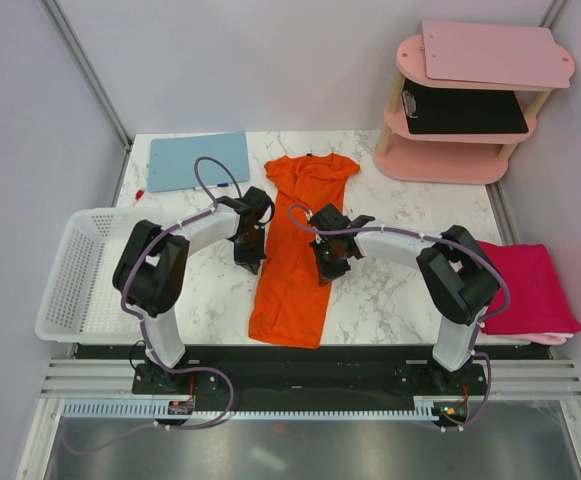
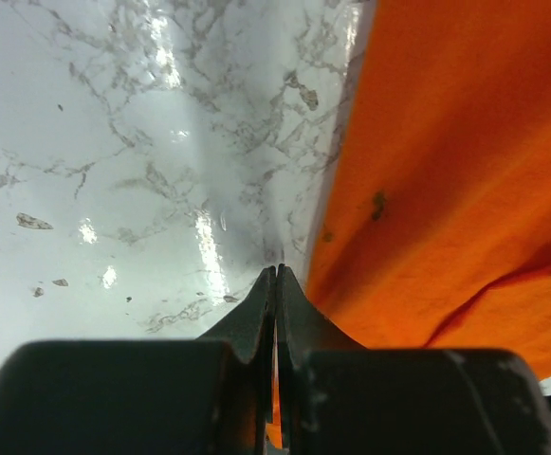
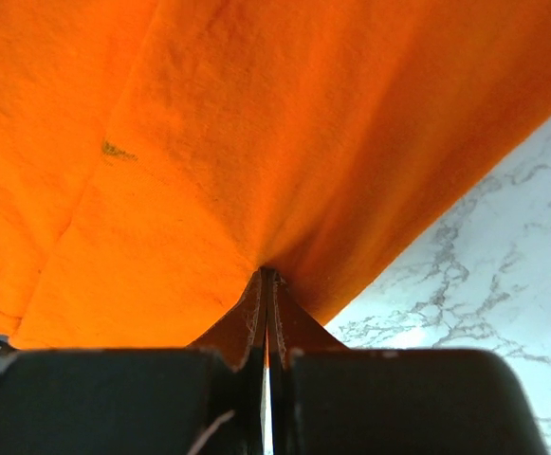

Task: Fold and stack the t-shirts
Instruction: Rotate the tshirt 90 degrees, then grab the bottom of the folded rectangular tshirt with both arms

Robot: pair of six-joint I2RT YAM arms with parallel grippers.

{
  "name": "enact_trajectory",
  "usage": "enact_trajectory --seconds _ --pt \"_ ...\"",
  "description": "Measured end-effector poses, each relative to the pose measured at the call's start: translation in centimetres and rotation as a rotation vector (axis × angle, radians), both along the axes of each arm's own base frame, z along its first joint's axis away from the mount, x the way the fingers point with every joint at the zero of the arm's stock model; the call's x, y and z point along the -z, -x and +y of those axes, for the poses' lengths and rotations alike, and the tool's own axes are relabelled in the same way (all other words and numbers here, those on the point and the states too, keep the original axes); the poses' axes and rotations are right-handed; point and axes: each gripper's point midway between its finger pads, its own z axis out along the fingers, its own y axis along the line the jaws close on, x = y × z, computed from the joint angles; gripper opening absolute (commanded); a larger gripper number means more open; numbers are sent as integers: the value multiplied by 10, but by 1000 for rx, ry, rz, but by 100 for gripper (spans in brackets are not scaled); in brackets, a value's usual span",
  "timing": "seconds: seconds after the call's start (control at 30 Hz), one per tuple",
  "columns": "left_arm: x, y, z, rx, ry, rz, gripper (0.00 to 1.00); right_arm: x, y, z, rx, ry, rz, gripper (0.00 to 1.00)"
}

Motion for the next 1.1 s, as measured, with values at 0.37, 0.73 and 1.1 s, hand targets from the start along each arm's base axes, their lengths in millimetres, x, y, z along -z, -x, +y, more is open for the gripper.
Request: enact_trajectory --seconds 0.37,0.73,1.1 --pt "-3 -1 13 -13 1 -10 66 -1 -5 -31 41 177 -41 54" --pt "-74 1 -1 30 172 -208 98 -62 -26 -44 64 159 -243 98" --pt "-68 55 -19 57 356 -178 98 -88 2 -31 -6 91 -297 98"
